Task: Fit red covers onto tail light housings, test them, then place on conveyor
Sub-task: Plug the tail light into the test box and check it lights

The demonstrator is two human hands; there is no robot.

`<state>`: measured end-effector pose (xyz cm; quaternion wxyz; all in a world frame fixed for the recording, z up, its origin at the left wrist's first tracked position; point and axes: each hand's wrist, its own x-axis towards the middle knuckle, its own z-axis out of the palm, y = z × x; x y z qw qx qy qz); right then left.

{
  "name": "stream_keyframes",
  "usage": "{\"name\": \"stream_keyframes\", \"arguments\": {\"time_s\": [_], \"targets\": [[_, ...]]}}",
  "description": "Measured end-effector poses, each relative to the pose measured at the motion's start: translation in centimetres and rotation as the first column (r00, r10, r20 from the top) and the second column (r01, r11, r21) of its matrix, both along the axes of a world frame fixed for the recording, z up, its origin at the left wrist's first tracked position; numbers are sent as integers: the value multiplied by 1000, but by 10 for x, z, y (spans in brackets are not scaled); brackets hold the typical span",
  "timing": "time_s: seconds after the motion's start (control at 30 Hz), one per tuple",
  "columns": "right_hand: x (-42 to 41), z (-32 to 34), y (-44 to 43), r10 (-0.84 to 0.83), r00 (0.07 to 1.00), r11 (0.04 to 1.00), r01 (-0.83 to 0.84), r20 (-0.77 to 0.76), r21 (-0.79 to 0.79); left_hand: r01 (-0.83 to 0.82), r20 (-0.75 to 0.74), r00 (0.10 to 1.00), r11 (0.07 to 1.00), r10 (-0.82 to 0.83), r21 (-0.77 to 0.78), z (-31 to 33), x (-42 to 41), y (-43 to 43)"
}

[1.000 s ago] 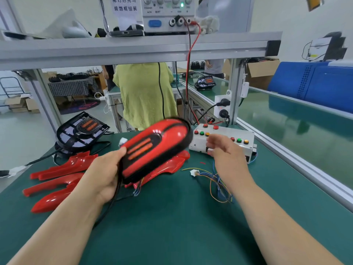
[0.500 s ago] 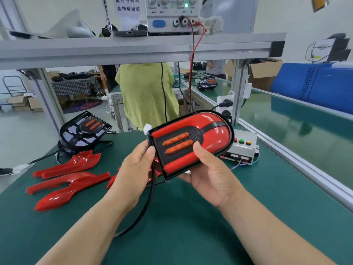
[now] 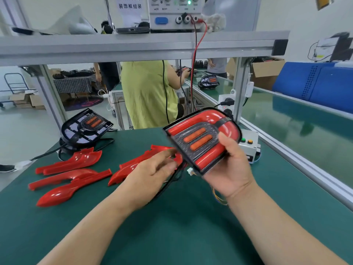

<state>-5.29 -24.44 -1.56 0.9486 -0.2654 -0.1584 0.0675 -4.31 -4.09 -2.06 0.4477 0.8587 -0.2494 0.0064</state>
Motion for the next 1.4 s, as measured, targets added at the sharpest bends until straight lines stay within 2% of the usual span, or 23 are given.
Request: {"name": "stream_keyframes", "arguments": {"time_s": [0.1, 0.27, 0.4, 0.53, 0.63, 0.8, 0.83, 0.9, 0.97, 1.03, 1.07, 1.13, 1.2, 1.3, 1.4], "targets": [[3, 1, -19, -86, 996, 996, 86, 15, 24, 84, -103, 992, 989, -72, 119, 1, 1, 4], [1, 1, -21, -133, 990, 990, 129, 51, 64, 154, -153, 981, 959, -119, 236, 5, 2, 8], [1, 0, -21, -102, 991, 994, 98, 83, 51, 203, -261, 959, 917, -114, 343, 7, 0, 14], [1, -1, -20, -81, 992, 996, 78, 99, 39, 230, -300, 946, 905, -122, 359, 14, 3, 22], [-2, 1, -19, -21, 993, 1000, 19, 119, 13, 287, -339, 927, 889, -163, 357, 24, 1, 33], [-9, 1, -19, 103, 990, 994, -100, 100, -35, 313, -361, 923, 808, -135, 499, 40, -2, 54], [-11, 1, -18, 105, 989, 992, -97, 103, -77, 293, -348, 931, 791, -109, 537, 43, -3, 56], [-14, 1, -16, 121, 990, 987, -112, 77, -119, 142, -229, 973, 807, -9, 574, 45, -5, 56], [-15, 1, -15, 143, 989, 979, -136, 33, -155, -115, 51, 993, 813, 105, 570, 45, -3, 46], [-16, 1, -14, 185, 983, 956, -176, 15, -235, -317, 332, 933, 747, 137, 584, 43, -1, 33], [-15, 1, -12, 210, 978, 940, -201, 3, -274, -365, 408, 901, 764, 147, 531, 40, 0, 28], [-14, 0, -8, 233, 971, 908, -237, -52, -346, -376, 478, 856, 871, 196, 317, 36, -2, 23], [-15, -3, -2, 255, 961, 864, -276, -106, -422, -330, 441, 859, 940, 260, 88, 33, -6, 21], [-18, -7, 11, 221, 956, 797, -290, -191, -530, -322, 176, 918, 927, 355, -192, 26, -7, 14], [-16, -10, 17, 102, 982, 769, -180, -160, -613, -333, -21, 937, 869, 350, -367, 24, -7, 10]]}}
